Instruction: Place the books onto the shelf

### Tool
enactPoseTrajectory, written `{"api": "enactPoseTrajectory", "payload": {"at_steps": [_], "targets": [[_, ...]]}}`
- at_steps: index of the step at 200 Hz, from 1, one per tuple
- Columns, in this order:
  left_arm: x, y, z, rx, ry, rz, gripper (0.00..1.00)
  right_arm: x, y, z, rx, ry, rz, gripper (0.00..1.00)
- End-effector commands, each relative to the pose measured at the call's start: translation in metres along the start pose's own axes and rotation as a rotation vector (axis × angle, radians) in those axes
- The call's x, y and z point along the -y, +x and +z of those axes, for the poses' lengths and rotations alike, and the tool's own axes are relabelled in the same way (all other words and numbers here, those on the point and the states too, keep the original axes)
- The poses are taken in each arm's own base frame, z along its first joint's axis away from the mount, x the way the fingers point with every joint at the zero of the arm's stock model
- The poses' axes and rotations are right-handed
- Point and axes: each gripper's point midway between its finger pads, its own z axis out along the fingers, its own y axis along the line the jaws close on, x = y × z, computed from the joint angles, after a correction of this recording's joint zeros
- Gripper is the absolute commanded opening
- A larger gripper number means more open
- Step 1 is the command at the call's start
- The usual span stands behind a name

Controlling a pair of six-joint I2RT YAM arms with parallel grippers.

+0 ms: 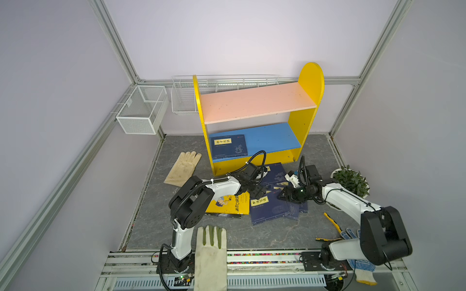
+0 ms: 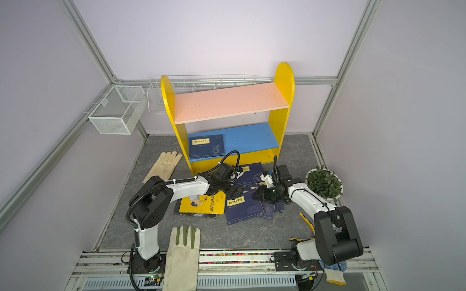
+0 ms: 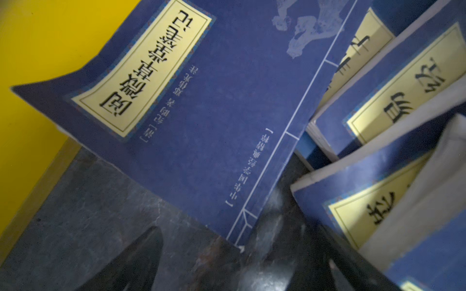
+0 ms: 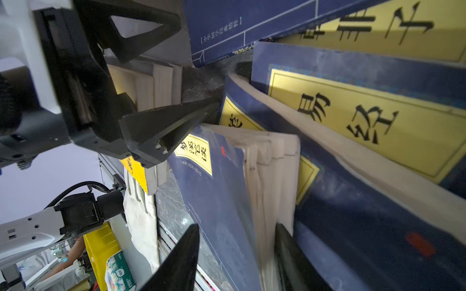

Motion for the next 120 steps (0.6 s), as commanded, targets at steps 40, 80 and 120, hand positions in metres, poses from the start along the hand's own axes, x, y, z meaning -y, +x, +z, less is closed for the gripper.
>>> {"api": "enactPoseTrajectory", "payload": {"at_steps": [40,80,120], "targets": [[-0.003,-0.015,-0.005,0.023,0.004,-0.058,0.95,-0.001,-0.012,0.004,0.027,0.05,-0.075,0.07],[-0.022,-0.077,-0.061,0.221,0.075,-0.19,0.98,0.0,-0.042,-0.043,0.222,0.084,-0.038,0.07],[-0.044,-0.117,-0.129,0.407,0.282,-0.342,0.99,-0.023,-0.075,-0.113,0.463,-0.035,-0.056,0.07]]}}
